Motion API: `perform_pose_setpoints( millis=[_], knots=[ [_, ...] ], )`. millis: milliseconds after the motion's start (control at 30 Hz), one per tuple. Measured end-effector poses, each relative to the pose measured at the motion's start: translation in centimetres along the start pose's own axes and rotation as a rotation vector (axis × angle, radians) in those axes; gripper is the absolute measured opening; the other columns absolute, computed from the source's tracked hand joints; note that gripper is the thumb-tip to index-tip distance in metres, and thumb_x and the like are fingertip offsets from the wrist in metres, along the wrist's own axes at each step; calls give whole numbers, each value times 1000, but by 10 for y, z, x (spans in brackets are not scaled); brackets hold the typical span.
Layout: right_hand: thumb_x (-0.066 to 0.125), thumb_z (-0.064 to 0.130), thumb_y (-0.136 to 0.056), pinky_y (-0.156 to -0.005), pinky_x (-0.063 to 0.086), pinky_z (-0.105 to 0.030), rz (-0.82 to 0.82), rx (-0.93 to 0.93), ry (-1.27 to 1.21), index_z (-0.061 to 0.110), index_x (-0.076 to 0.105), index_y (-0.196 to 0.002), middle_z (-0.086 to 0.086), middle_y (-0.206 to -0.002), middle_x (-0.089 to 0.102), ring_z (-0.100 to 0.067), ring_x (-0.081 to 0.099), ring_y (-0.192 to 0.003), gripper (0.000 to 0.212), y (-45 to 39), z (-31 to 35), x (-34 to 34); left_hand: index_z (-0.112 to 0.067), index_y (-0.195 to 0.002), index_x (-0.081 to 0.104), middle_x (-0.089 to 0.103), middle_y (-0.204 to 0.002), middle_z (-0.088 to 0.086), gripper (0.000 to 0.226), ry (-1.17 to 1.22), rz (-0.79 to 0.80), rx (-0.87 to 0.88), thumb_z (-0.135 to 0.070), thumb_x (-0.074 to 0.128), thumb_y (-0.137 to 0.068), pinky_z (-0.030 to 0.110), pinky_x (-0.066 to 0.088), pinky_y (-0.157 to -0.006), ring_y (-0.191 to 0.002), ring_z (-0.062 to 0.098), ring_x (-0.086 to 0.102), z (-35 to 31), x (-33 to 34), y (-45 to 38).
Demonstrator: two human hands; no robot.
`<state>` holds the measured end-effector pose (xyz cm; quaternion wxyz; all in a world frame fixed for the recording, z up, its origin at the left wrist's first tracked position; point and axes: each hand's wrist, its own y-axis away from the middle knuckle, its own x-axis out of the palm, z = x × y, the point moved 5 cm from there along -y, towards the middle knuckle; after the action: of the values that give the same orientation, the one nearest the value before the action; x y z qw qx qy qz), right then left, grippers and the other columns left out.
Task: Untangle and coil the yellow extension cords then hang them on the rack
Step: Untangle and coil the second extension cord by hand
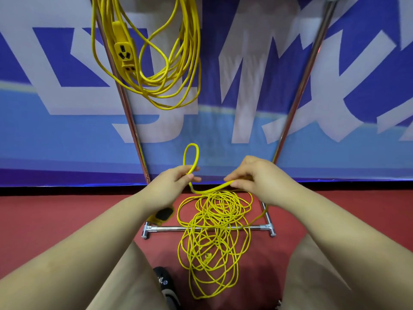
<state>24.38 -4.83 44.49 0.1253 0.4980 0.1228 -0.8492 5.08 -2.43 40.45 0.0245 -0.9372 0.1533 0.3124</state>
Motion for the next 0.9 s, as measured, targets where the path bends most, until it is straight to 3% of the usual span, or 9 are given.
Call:
perform_pose_setpoints(
  millis=[67,167,300,467,600,667,733,833,900],
  knots=[
    [70,26,-81,-77,42,-27,-79,-1,-96,25,70,-99,8,-79,49,-9,52,-77,18,-5,8,-10,-14,-112,60,70,-96,-4,22,84,45,-18,-15,42,-100,4,38,-61,-62,-14,55,-3,7,2],
    [74,27,-77,-69,42,-27,-189,42,-203,27,63,-85,11,-72,53,-2,48,-63,13,-11,10,-14,-13,-96,64,73,-90,6,25,149,67,-48,-20,40,-100,11,38,-57,-63,-2,55,-8,12,6],
    [74,33,-76,-70,46,-31,-270,148,-168,29,54,-73,11,-67,54,-10,53,-67,21,-13,5,-11,-1,-91,63,71,-76,14,45,310,117,-60,-34,33,-100,12,40,-49,-56,10,54,-19,19,16],
    [73,36,-76,-70,47,-33,-308,192,-168,27,54,-76,11,-67,54,-15,57,-74,22,-14,3,-9,-12,-81,53,73,-74,7,27,272,170,-14,-26,38,-100,19,41,-51,-61,20,49,-20,26,18],
    [64,38,-84,-65,45,-33,-91,248,-268,26,51,-75,7,-64,56,-15,53,-65,20,-10,-15,17,-10,-78,44,71,-68,7,28,443,115,-44,-21,33,-101,18,42,-46,-46,8,49,-24,20,17],
    [60,29,-89,-59,41,-31,74,287,-411,24,53,-75,6,-65,60,-13,50,-57,16,1,-31,41,-10,-78,45,71,-67,8,29,514,80,-61,-21,31,-102,19,43,-45,-45,8,50,-23,12,15],
    [58,18,-91,-62,39,-30,109,304,-523,21,57,-79,5,-68,64,-12,48,-58,12,13,-45,56,-10,-79,46,72,-69,9,30,558,55,-93,-22,31,-102,21,43,-47,-46,9,51,-17,4,13],
    [57,2,-89,-71,47,-31,-64,348,-755,13,57,-93,-2,-72,66,-12,59,-60,12,21,-59,54,-7,-82,49,72,-69,11,31,592,57,-156,-22,31,-102,21,46,-47,-48,11,56,-3,-1,15],
    [58,1,-88,-62,47,-25,-221,381,-883,16,57,-90,-5,-73,66,-8,58,-54,15,22,-60,43,-5,-86,53,72,-70,12,31,645,68,-212,-21,31,-102,20,51,-51,-53,13,64,6,1,19]
  ],
)
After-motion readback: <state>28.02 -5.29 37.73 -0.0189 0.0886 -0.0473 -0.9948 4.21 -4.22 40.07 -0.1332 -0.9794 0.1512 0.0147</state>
